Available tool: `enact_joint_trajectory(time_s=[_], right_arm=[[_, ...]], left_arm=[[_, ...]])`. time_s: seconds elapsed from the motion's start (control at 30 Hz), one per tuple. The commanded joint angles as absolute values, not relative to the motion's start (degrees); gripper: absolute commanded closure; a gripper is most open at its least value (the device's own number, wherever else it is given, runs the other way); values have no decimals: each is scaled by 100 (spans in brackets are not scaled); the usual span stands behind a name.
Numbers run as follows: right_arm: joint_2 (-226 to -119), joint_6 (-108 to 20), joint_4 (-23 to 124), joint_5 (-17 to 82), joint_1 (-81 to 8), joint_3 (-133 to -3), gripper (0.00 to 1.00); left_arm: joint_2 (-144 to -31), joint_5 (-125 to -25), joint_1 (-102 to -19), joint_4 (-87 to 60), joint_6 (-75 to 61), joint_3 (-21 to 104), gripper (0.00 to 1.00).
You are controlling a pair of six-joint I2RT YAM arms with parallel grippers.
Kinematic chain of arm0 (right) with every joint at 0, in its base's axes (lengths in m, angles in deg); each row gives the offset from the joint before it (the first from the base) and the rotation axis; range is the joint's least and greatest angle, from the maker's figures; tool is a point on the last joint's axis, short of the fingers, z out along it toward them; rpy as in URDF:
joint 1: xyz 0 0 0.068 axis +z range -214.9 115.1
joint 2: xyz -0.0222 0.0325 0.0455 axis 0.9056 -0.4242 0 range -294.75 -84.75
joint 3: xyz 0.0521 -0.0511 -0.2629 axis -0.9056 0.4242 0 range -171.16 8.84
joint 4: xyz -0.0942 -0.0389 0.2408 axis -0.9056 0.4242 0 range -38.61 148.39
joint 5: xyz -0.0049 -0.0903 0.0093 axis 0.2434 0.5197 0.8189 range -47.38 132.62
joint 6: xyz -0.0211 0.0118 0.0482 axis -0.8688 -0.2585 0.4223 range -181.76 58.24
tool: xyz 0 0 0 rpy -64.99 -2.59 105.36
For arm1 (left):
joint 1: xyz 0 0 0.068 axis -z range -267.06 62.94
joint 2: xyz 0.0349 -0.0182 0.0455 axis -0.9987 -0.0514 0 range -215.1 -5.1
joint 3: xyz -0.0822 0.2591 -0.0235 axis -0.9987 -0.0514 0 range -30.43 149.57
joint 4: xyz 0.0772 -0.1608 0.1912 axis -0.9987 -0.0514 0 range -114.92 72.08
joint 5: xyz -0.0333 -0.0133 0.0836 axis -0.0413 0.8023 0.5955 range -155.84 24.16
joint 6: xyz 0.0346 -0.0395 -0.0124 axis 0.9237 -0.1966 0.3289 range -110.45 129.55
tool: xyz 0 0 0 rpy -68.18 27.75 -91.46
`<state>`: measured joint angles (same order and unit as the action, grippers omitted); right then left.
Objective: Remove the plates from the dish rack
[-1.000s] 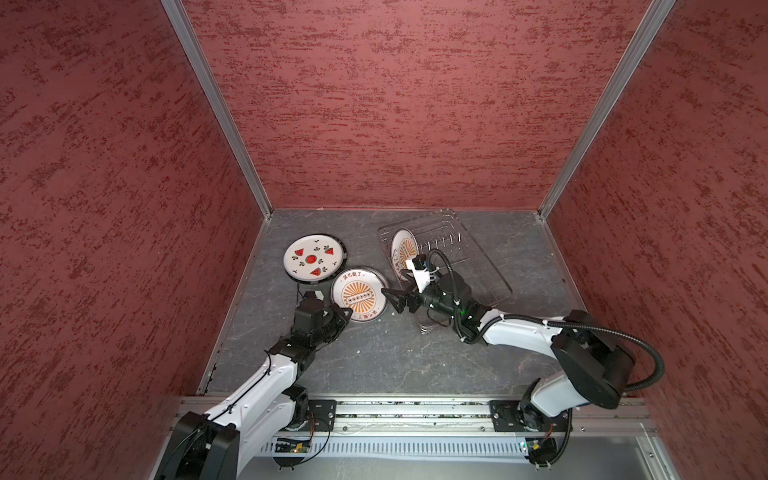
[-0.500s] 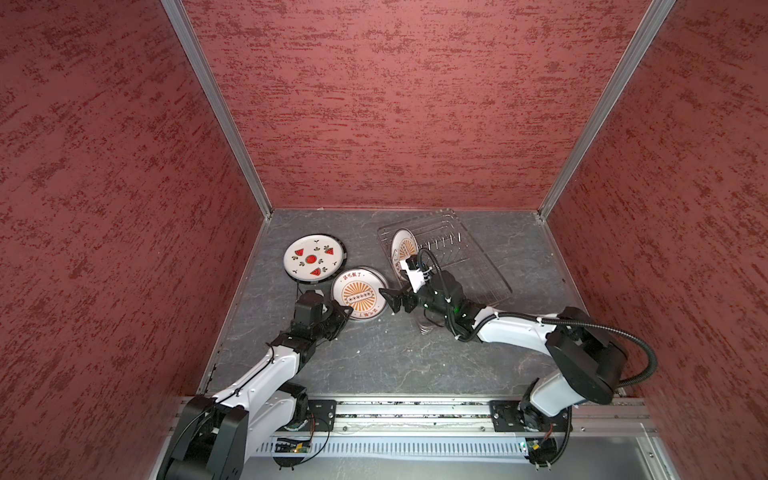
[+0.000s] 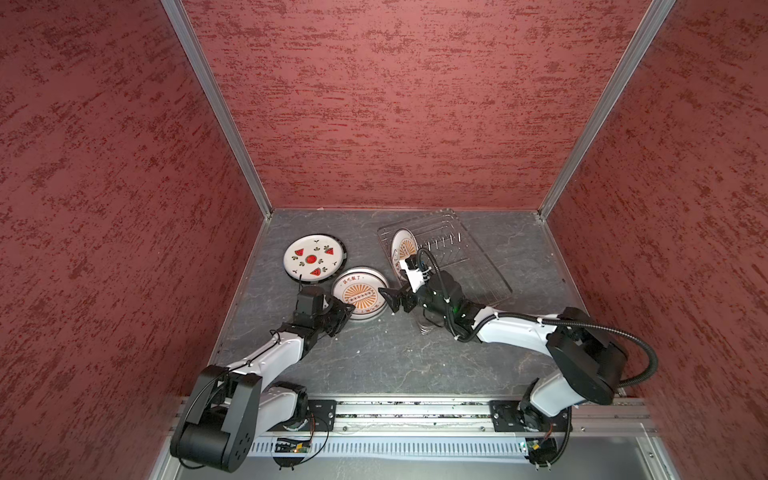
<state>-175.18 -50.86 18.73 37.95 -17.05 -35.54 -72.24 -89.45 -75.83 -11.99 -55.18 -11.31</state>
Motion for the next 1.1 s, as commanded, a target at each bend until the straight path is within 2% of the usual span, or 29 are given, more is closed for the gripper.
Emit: enact_joint_trajectory(time_s=[0.0,0.1,0.43,0.8,1.07], right_arm=[[-17360,-5139,1855,3972,-1665,-3609,1],[-17365,-5148,1844,3977,-1656,-3608,1],[-17378,-5174,1847,4034,-1656,-3645,1],[-17343,-5206,1845,4130,-1649,-3653,1],[-17352,-5213,1801,4139,-1648,-3652,1]], left_arm=[[-7167,-9045,-7620,-1045,-5535,-1082,67],[-7087,-8985,-7628,-1071,-5541,-1104,62],[-6559,-8405,-7625,-1358,-5510,-1209,37],[-5779,-7883,-7638,-1628,-5587,-1438,35],[-6106,-8060,-7563,-1262,-5577,-1412,34]])
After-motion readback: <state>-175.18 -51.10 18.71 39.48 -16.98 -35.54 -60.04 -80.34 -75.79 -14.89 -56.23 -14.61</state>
